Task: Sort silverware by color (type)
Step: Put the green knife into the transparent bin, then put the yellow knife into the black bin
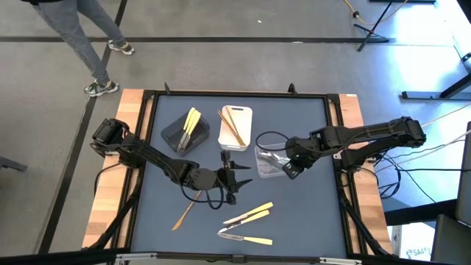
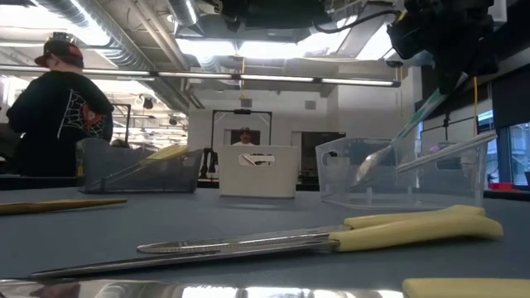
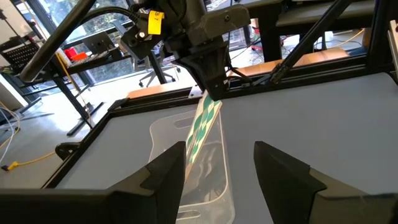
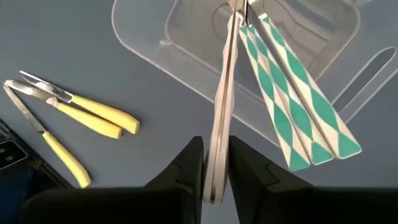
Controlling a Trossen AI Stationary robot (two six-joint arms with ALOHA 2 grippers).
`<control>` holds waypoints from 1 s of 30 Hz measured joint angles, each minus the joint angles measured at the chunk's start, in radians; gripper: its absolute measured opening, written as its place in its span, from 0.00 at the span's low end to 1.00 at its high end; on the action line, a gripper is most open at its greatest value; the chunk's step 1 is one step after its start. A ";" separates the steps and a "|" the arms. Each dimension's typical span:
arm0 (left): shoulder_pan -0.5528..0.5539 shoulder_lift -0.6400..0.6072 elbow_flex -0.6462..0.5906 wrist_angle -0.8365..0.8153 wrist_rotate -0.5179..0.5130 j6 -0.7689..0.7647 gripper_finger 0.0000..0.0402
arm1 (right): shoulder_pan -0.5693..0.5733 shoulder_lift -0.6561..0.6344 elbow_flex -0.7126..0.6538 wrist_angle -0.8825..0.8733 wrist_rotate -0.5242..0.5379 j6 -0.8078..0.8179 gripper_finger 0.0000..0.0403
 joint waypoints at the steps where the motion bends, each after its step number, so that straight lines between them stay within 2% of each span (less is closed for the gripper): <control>1: 0.000 0.000 0.000 0.000 0.000 0.000 0.46 | 0.000 0.000 0.000 0.000 -0.002 0.000 0.15; 6: 0.000 0.000 0.000 0.000 0.000 0.000 0.46 | 0.000 0.000 0.000 -0.002 -0.002 0.000 0.18; 17: 0.000 0.000 0.000 -0.002 0.000 -0.029 0.46 | 0.000 0.000 0.000 -0.003 -0.002 0.000 0.35; 24: -0.001 -0.043 0.002 -0.065 0.018 -0.076 0.46 | 0.000 0.000 0.000 -0.001 -0.002 0.000 0.34; 30: -0.003 -0.121 0.002 -0.167 0.070 -0.209 0.46 | 0.001 0.000 0.000 0.024 0.035 -0.002 0.34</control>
